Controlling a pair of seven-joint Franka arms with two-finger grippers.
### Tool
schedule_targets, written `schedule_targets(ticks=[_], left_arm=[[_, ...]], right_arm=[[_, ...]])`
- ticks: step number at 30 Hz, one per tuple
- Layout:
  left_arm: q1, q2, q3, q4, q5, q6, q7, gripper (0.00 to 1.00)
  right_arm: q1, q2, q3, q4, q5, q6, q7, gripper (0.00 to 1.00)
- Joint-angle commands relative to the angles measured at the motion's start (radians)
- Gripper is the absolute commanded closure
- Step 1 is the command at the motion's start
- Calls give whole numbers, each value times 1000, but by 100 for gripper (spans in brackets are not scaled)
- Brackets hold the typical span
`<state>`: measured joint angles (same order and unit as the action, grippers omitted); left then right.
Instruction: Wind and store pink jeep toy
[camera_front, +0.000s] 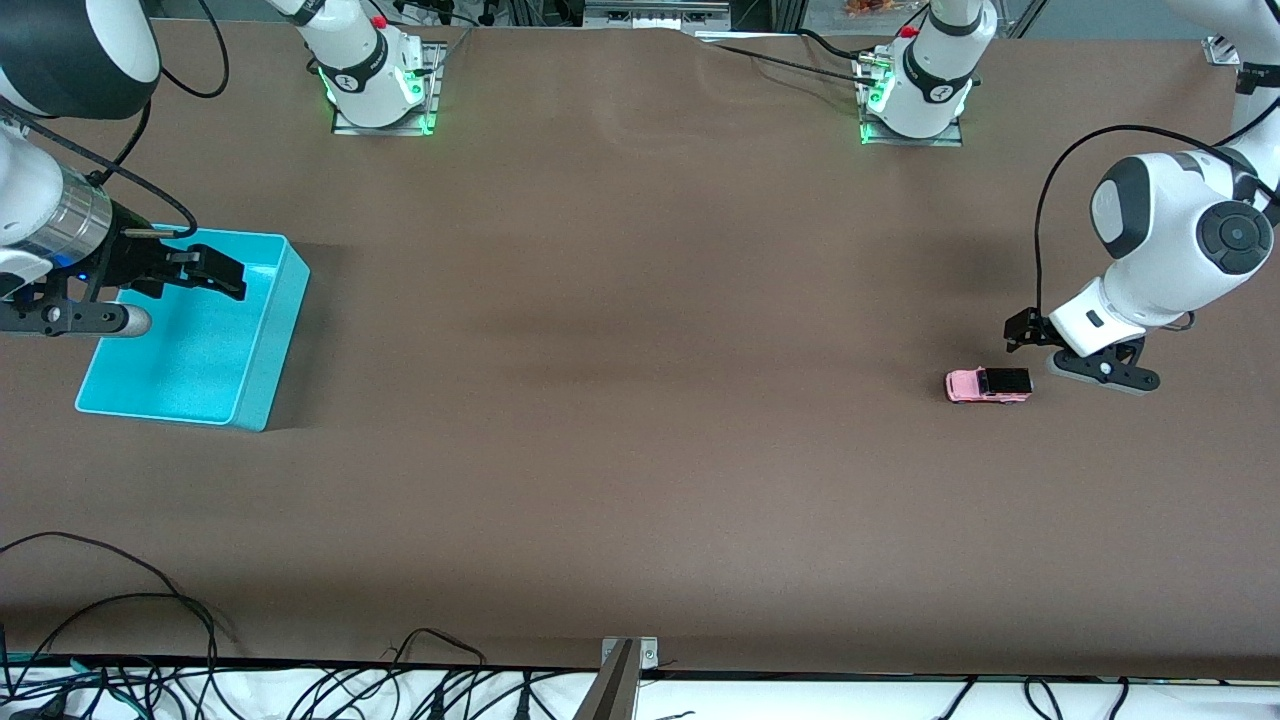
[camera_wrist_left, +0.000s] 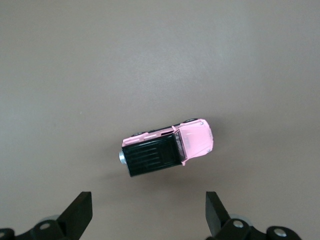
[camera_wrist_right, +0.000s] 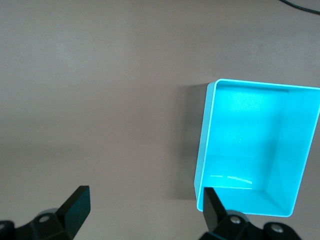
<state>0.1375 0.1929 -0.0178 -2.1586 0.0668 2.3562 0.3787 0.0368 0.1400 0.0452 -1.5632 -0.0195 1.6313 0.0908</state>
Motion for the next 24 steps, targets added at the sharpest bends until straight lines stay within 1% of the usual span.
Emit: schedule_targets(ticks=[1, 11, 19, 24], left_arm=[[1, 22, 16, -12, 7, 38, 196, 0], [-4, 63, 16, -12, 14, 100, 495, 0], [-7, 105, 16, -12, 14, 187, 785, 0], [-9, 122, 16, -26, 16, 196, 914, 0]], right_arm=[[0, -2, 1, 0, -4, 1, -11, 0], [0, -2, 1, 2, -4, 1, -11, 0], [0, -2, 1, 0, -4, 1, -11, 0], [2, -2, 1, 2, -4, 1, -11, 0]])
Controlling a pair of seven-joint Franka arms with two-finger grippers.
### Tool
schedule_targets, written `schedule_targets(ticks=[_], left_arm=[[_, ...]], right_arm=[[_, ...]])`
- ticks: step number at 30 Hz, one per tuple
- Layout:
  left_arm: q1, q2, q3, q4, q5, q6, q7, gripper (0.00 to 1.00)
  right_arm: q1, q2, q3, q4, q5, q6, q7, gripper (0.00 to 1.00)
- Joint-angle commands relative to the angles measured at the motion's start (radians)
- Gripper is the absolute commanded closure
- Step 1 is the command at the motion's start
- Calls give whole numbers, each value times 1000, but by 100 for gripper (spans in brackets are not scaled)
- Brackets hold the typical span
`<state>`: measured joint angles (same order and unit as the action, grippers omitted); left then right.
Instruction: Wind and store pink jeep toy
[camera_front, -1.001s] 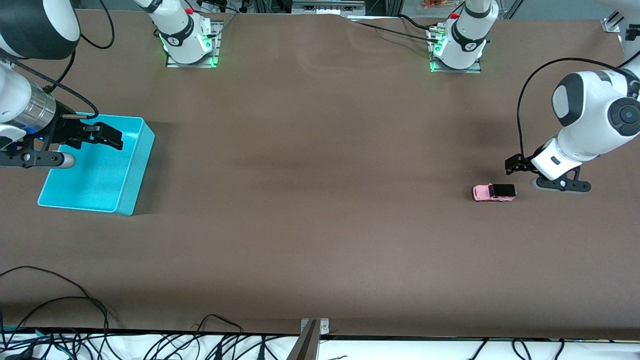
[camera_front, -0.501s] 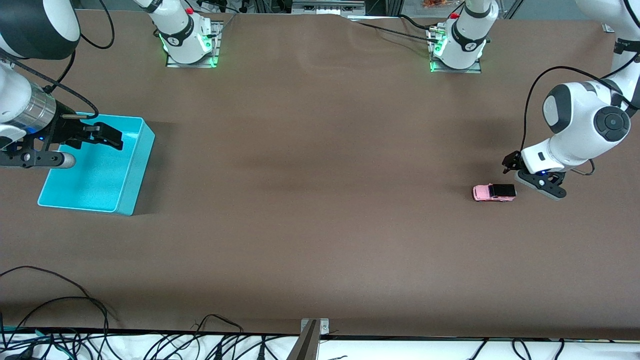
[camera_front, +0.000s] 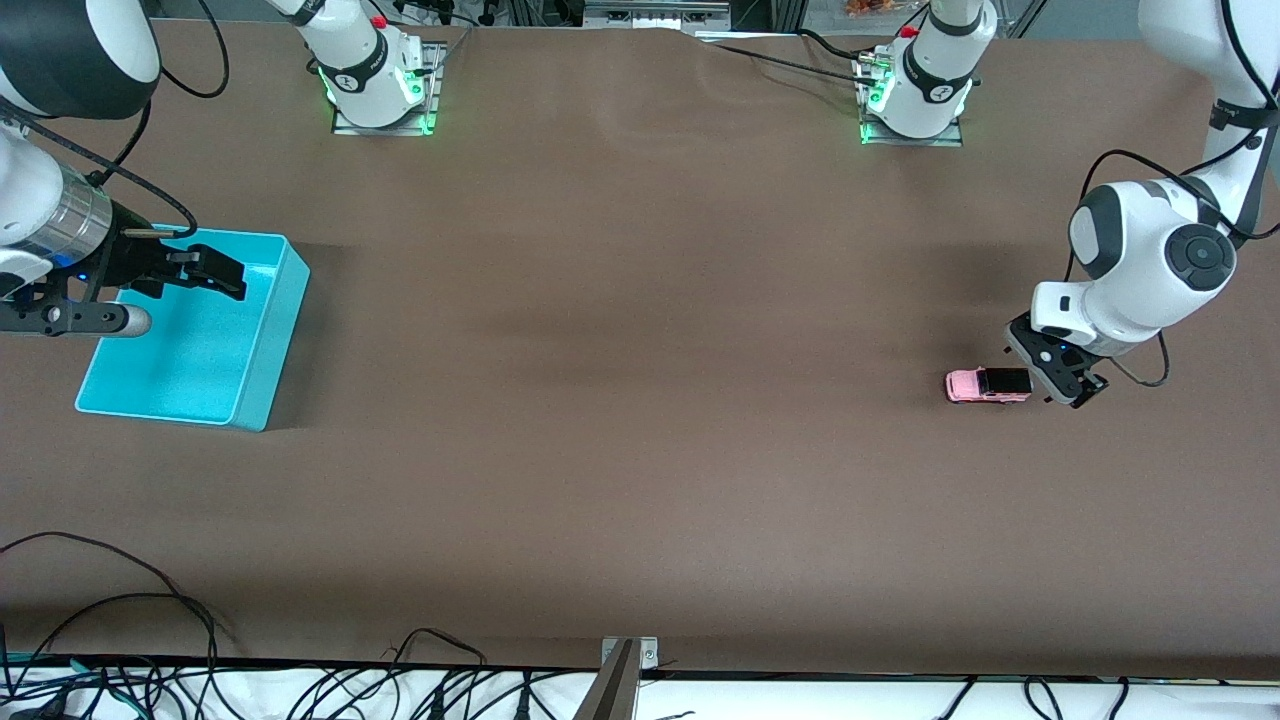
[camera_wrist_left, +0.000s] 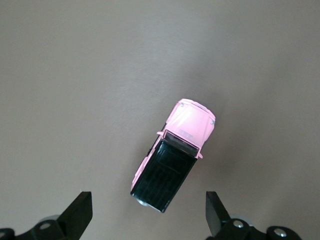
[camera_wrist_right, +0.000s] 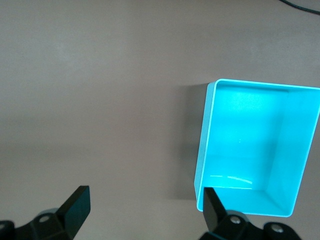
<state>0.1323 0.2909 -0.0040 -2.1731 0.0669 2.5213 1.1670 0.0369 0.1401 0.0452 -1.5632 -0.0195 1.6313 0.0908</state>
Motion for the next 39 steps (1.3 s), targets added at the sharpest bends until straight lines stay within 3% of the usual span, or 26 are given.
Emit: schedule_targets(ticks=[1, 10, 29, 30, 34, 38, 39], left_arm=[[-3, 27, 2, -11, 16, 33, 137, 0], [-3, 83, 2, -11, 16, 93, 287, 0], [-7, 145, 2, 4, 11, 157, 319, 0], [-8, 145, 2, 4, 16, 157, 321, 5], [-16, 145, 2, 6, 14, 157, 338, 62], [-16, 145, 2, 7, 13, 157, 338, 88], [-14, 145, 2, 7, 13, 157, 338, 90]], right_arm=[[0, -2, 1, 0, -4, 1, -11, 0], [0, -2, 1, 2, -4, 1, -11, 0], [0, -2, 1, 2, -4, 1, -11, 0], [0, -2, 1, 2, -4, 1, -11, 0], [0, -2, 1, 2, -4, 1, -11, 0], [0, -2, 1, 0, -4, 1, -11, 0], [0, -2, 1, 2, -4, 1, -11, 0]])
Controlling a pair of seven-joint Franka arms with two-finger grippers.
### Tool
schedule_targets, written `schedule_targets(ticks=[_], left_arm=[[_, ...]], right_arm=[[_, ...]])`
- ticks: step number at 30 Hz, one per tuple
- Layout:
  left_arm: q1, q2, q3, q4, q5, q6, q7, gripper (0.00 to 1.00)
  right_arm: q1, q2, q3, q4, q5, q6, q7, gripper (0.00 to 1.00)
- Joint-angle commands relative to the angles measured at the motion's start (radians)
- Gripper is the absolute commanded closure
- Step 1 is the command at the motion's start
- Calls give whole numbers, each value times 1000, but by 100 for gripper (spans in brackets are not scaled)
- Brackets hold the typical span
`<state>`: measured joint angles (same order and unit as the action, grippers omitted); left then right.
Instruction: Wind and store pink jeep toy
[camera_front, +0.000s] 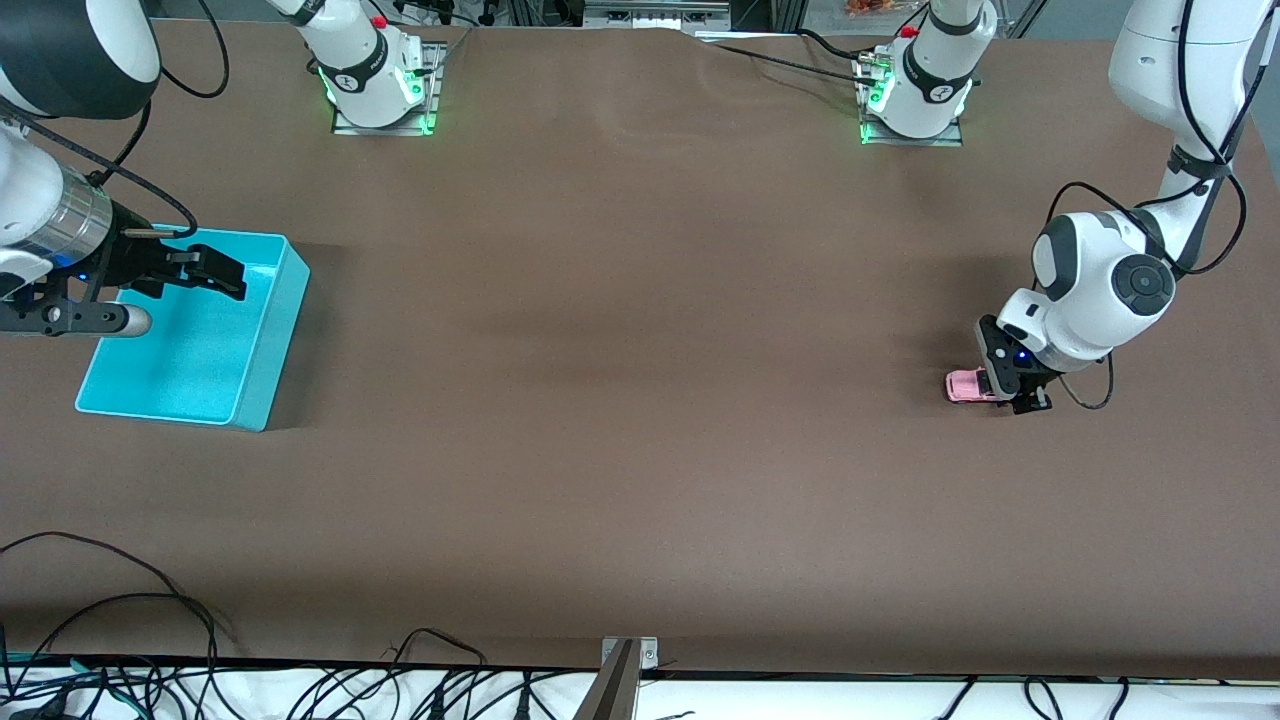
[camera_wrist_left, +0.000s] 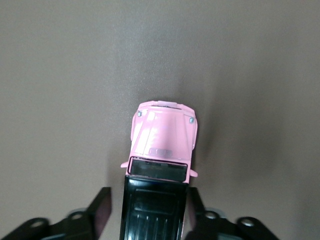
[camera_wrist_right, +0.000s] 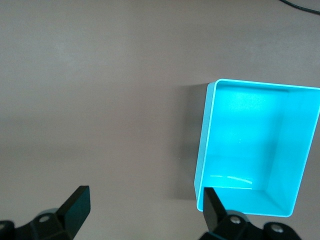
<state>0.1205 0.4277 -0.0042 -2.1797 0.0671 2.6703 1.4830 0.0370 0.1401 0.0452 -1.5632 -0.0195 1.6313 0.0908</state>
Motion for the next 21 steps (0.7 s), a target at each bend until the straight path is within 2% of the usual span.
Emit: schedule_targets(ticks=[1, 3, 4, 16, 21], left_arm=[[-2, 8, 3, 14, 11, 8, 22, 90], [-2, 6, 3, 14, 14, 8, 23, 99], [-2, 3, 3, 14, 13, 8, 23, 100], [-32, -20, 3, 29, 10, -1, 20, 100], [-64, -27, 3, 60, -1, -69, 7, 100]], right_arm=[[1, -2, 1, 0, -4, 1, -11, 0], [0, -2, 1, 2, -4, 1, -11, 0], [0, -2, 1, 0, -4, 1, -11, 0], [0, -2, 1, 2, -4, 1, -11, 0], [0, -2, 1, 2, -4, 1, -11, 0]])
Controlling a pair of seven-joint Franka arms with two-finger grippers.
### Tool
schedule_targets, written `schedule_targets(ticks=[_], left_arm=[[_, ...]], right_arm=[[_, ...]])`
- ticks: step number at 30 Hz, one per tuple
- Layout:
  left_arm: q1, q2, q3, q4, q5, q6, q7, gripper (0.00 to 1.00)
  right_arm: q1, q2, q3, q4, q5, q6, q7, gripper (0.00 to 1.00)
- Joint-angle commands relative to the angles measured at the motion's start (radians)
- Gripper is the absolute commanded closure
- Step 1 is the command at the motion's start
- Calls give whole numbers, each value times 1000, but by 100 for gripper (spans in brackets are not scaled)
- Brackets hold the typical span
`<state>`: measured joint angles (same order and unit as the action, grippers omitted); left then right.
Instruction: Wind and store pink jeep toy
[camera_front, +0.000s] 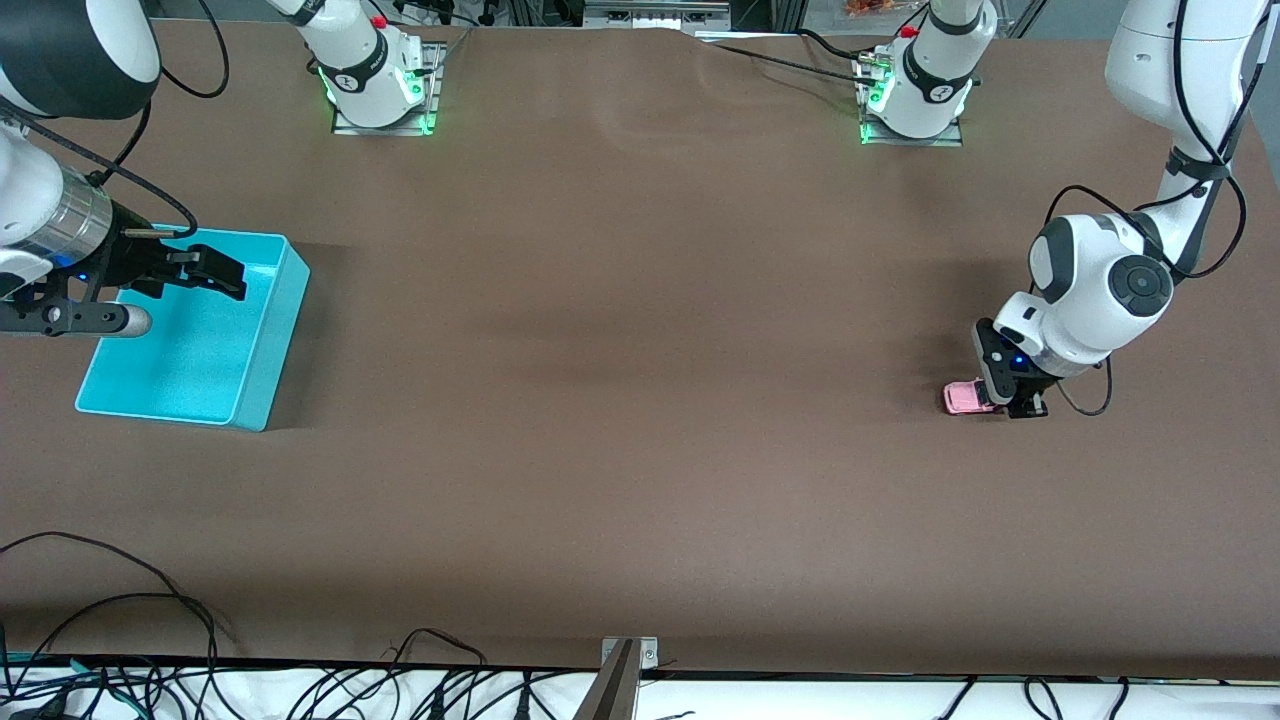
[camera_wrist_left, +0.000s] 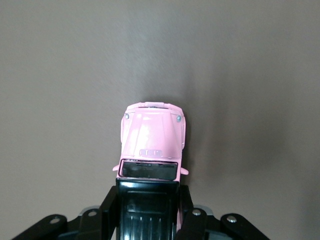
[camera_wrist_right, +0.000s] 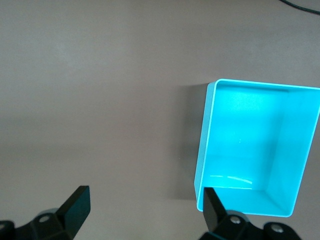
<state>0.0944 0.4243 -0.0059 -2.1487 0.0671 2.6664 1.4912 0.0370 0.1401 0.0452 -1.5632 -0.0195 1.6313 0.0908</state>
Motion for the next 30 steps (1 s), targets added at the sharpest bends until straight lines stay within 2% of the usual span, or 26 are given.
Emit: schedule_targets(ticks=[1, 10, 25, 30], left_arm=[[-47, -24, 4, 35, -1, -71, -12, 100], [-130, 39, 4, 38, 2, -71, -91, 100], [-125, 83, 6, 36, 11, -56, -66, 100], [-125, 88, 37, 36, 7, -54, -23, 100]], right_arm=[[0, -2, 1, 2, -4, 1, -11, 0], [0, -2, 1, 2, -4, 1, -11, 0], [1, -2, 1, 2, -4, 1, -11, 0], [1, -2, 1, 2, -4, 1, -11, 0]])
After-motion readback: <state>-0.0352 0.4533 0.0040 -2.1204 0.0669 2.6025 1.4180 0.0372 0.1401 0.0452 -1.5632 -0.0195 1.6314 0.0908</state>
